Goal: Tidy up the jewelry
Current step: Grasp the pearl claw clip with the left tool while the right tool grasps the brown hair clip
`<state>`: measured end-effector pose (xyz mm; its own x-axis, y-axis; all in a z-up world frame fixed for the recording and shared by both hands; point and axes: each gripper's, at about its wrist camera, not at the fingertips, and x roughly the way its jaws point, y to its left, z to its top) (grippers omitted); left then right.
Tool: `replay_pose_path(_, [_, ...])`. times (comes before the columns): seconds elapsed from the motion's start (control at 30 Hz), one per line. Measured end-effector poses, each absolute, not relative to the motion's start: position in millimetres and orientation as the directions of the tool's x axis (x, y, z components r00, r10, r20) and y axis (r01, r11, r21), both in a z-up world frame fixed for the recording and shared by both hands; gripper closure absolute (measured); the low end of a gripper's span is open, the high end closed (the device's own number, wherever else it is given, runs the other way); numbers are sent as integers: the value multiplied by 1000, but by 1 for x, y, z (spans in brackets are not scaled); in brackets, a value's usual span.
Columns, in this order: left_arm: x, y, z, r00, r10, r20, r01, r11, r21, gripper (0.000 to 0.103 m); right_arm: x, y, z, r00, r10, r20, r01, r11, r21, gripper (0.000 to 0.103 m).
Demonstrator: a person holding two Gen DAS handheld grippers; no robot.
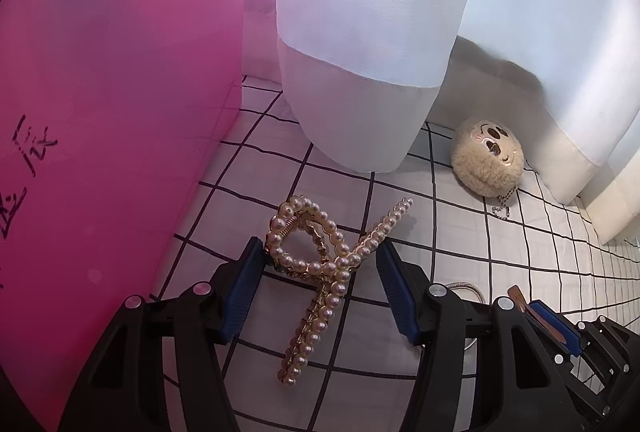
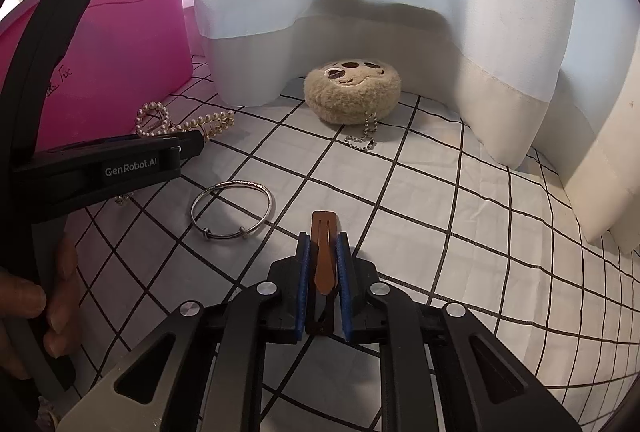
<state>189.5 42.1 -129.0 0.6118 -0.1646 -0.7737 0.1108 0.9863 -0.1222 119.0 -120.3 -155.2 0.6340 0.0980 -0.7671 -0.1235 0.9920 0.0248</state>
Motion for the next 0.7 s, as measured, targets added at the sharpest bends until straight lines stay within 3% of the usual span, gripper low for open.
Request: replay_pose_path(0.7, [162, 16, -91, 627, -184, -757, 151, 982, -113, 49, 90, -146, -118, 669, 127, -733, -136, 990, 48, 90])
